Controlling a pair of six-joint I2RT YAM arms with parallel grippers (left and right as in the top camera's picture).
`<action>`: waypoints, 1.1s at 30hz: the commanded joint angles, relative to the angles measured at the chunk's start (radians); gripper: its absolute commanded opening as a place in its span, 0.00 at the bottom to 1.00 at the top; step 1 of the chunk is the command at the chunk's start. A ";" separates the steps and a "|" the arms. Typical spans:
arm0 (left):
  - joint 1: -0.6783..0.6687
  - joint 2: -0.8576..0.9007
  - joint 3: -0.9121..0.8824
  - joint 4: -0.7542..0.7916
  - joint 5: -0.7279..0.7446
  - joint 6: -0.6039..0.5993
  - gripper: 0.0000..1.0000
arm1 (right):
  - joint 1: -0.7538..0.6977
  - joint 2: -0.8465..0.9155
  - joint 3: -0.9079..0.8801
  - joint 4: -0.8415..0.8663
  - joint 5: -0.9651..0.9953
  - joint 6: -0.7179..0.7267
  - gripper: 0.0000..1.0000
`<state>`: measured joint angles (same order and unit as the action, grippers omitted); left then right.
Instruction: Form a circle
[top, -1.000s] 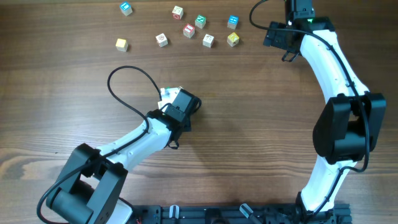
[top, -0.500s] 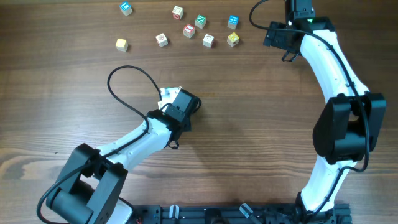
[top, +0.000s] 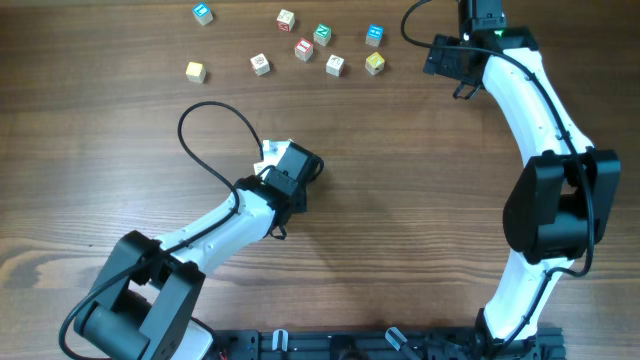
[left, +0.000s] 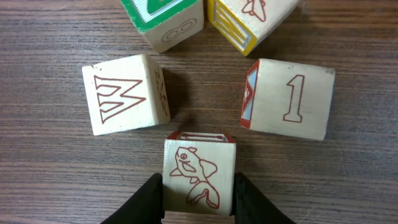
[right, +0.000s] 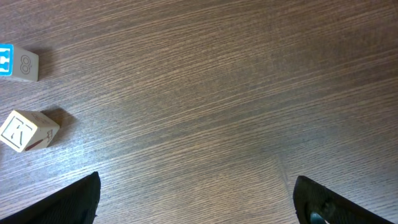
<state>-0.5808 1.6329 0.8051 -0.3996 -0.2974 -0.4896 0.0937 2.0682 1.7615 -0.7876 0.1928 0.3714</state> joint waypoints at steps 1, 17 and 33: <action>0.003 0.011 -0.003 -0.006 0.024 0.037 0.34 | 0.001 -0.010 0.015 0.002 0.020 -0.005 1.00; 0.003 0.032 -0.003 0.019 0.024 0.029 0.34 | 0.001 -0.010 0.015 0.002 0.020 -0.005 1.00; 0.003 0.019 -0.002 0.017 0.023 0.007 0.66 | 0.001 -0.010 0.015 0.002 0.020 -0.005 1.00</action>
<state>-0.5808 1.6550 0.8051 -0.3843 -0.2790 -0.4797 0.0937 2.0682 1.7615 -0.7876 0.1928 0.3714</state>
